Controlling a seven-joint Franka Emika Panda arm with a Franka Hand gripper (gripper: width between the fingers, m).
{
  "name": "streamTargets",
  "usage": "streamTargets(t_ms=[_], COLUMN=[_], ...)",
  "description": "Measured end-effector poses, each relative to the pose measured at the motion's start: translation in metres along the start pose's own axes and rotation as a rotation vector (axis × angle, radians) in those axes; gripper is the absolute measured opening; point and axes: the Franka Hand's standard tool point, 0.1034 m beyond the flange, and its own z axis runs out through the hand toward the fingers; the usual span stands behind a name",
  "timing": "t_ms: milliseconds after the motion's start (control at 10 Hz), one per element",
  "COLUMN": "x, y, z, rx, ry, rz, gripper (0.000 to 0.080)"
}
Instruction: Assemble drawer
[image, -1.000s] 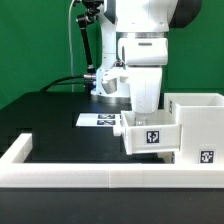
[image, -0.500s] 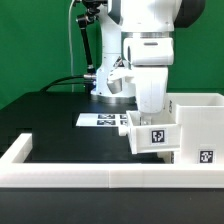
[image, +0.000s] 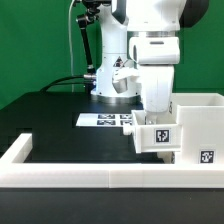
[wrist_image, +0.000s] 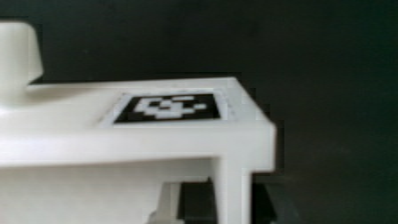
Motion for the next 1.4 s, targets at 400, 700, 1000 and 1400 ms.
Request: streamTargets(t_ms=[400,700,1000,1400], x=[0.006,-0.002,-0.025,-0.036], y=[-0.001,0.001,0.01,0.021], z=[-0.011,-0.03,-0.049,-0.056], rx=[-0.008,-0.018,-0.006,-0.004], ry=[-0.002,-0.013,-0.026,-0.029], rz=[0.012,0.001,-0.004,-0.011], gripper=[0.0434,0.0635,0.0649,0.0649])
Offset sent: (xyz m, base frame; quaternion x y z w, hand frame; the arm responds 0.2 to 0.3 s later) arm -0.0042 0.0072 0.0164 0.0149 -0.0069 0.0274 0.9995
